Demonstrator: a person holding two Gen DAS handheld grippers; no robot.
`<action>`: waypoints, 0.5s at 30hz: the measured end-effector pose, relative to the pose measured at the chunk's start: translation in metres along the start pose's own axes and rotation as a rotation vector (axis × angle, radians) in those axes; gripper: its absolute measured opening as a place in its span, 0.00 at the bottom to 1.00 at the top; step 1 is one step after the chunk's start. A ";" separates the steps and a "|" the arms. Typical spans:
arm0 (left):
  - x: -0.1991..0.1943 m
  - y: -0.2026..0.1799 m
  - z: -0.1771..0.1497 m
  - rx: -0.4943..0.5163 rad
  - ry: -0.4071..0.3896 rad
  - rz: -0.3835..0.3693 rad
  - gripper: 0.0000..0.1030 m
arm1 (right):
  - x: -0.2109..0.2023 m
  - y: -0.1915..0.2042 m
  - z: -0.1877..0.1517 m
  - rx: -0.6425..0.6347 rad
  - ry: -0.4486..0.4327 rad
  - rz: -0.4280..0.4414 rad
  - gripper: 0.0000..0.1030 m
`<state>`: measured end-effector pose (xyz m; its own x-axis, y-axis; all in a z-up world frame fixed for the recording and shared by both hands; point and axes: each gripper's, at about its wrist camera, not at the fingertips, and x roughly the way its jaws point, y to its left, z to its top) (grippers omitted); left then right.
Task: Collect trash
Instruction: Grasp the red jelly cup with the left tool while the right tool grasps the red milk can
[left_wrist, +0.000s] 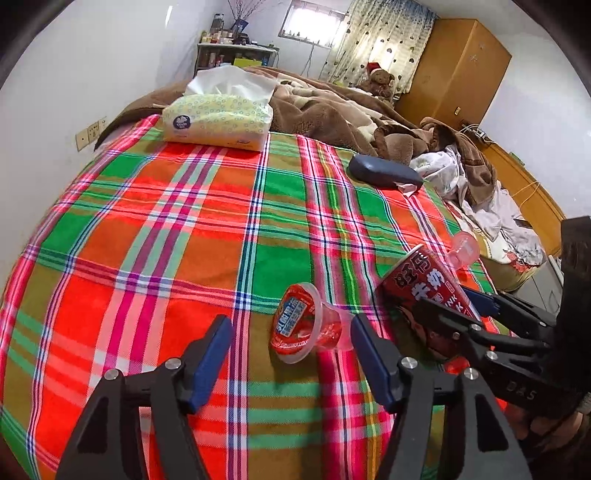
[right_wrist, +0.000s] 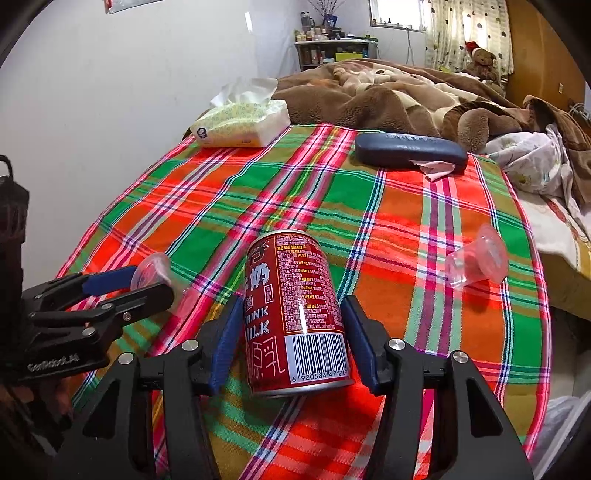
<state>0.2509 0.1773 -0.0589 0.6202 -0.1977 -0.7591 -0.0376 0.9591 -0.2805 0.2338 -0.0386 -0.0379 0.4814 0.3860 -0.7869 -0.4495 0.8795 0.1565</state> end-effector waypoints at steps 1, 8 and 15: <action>0.002 -0.002 0.001 0.011 0.004 -0.004 0.65 | 0.000 -0.001 0.000 0.002 -0.001 -0.002 0.54; 0.011 -0.008 0.004 0.031 0.010 0.006 0.65 | -0.002 -0.006 -0.002 0.018 -0.010 -0.026 0.54; 0.012 -0.011 0.003 0.051 0.000 0.037 0.61 | -0.003 -0.011 -0.002 0.030 -0.017 -0.035 0.54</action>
<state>0.2611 0.1649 -0.0635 0.6188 -0.1618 -0.7687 -0.0205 0.9749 -0.2217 0.2360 -0.0499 -0.0381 0.5092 0.3590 -0.7822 -0.4095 0.9004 0.1467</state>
